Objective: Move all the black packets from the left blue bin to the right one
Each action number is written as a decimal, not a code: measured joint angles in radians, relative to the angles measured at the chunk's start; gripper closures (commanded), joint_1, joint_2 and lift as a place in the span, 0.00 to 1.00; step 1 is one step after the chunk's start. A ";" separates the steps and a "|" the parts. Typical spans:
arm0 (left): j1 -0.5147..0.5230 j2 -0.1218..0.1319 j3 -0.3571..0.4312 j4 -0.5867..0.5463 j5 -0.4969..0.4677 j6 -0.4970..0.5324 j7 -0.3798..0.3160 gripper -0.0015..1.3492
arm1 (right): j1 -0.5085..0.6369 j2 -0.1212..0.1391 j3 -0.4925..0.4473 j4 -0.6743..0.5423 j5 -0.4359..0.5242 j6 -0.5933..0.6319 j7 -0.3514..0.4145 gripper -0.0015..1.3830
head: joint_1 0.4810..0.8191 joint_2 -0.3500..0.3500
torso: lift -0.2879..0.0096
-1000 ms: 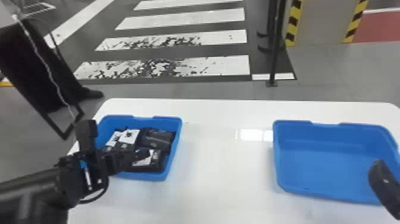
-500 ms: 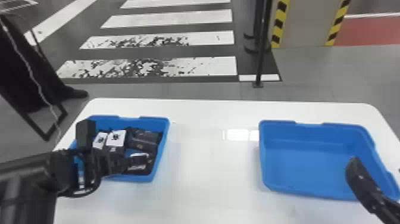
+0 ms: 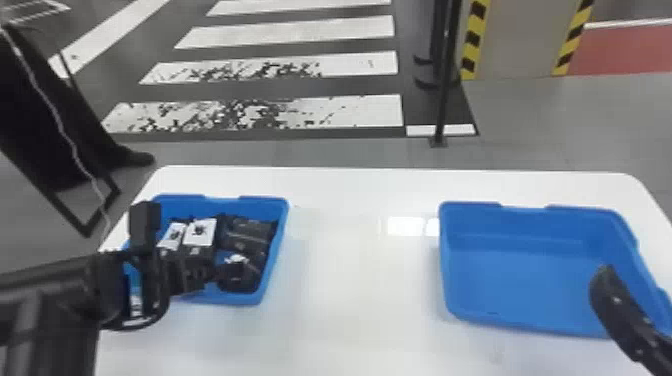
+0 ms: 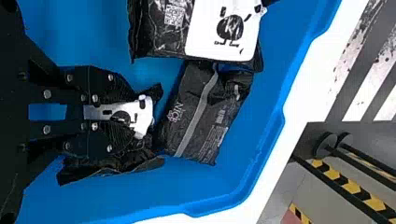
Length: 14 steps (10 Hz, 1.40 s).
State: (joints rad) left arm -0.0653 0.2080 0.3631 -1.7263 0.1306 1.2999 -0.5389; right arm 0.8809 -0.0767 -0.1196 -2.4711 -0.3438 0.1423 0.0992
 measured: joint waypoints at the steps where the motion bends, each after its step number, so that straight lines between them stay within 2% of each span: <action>1: 0.017 0.003 0.009 -0.031 0.000 0.004 -0.015 0.89 | 0.000 0.000 0.000 0.001 0.000 0.000 0.001 0.11 | 0.63 0.72 | 0.48; 3: 0.068 -0.004 0.019 -0.122 0.024 0.008 -0.024 0.89 | 0.000 0.000 0.000 0.001 0.000 0.000 0.003 0.11 | 0.63 0.71 | 0.48; 5: 0.115 -0.022 0.039 -0.209 0.038 -0.006 -0.036 0.89 | -0.002 0.000 0.003 0.003 0.000 0.000 0.007 0.11 | 0.63 0.70 | 0.48; 8: 0.209 -0.041 0.063 -0.433 0.138 -0.049 -0.038 0.89 | -0.013 -0.001 0.008 0.011 -0.003 0.001 0.038 0.11 | 0.63 0.67 | 0.48; 10: 0.249 -0.050 0.002 -0.513 0.254 -0.145 -0.038 0.89 | -0.040 -0.017 0.044 0.013 -0.018 0.019 0.076 0.11 | 0.63 0.60 | 0.48; 12: 0.266 -0.062 -0.084 -0.518 0.338 -0.238 -0.039 0.89 | -0.081 -0.047 0.113 0.016 -0.048 0.040 0.100 0.11 | 0.63 0.55 | 0.48; 14: 0.270 -0.071 -0.157 -0.518 0.381 -0.282 -0.039 0.89 | -0.125 -0.062 0.156 0.027 -0.054 0.084 0.134 0.11 | 0.63 0.52 | 0.48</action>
State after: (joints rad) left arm 0.2052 0.1371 0.2065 -2.2441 0.5117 1.0177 -0.5783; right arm 0.7557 -0.1391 0.0364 -2.4436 -0.3982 0.2261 0.2336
